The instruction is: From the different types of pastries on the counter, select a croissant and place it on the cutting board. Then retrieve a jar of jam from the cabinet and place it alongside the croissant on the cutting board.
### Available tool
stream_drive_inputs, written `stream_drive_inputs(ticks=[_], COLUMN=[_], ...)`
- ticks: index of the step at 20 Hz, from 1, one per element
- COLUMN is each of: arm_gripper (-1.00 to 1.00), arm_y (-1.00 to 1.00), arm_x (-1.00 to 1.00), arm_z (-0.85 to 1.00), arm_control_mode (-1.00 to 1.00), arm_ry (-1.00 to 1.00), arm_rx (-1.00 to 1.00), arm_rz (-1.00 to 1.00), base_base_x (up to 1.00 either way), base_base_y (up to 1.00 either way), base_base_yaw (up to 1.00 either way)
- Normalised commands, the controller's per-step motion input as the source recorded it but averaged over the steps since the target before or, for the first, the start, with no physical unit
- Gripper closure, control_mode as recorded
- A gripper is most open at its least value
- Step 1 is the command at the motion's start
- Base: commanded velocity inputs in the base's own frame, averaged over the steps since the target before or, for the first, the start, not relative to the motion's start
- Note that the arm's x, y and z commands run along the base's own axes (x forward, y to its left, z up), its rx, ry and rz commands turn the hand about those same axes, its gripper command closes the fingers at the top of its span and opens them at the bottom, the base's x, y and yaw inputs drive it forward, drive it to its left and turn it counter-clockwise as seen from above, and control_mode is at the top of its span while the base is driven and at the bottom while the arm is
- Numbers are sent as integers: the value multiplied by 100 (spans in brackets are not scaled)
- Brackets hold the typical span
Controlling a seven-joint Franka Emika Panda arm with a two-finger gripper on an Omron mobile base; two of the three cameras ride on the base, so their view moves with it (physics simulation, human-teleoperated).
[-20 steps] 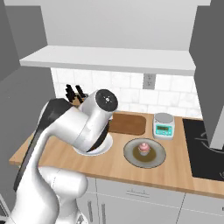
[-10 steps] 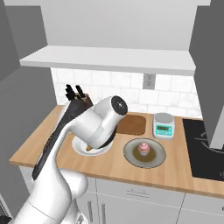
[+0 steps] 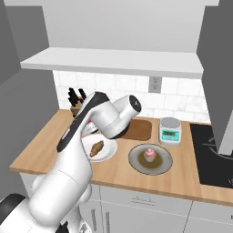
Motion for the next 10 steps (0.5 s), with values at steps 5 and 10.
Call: stream_drive_inputs(ticks=[5,10], arm_gripper=[100,100], arm_y=[-7,-8], arm_x=[26,58], arm_z=[-10,-46], arm_control_mode=[-100,-100], arm_ry=[0,-11], arm_rx=[-1,0], arm_rz=[1,11], base_base_x=[0,0], base_base_y=[0,0], base_base_yaw=[0,0])
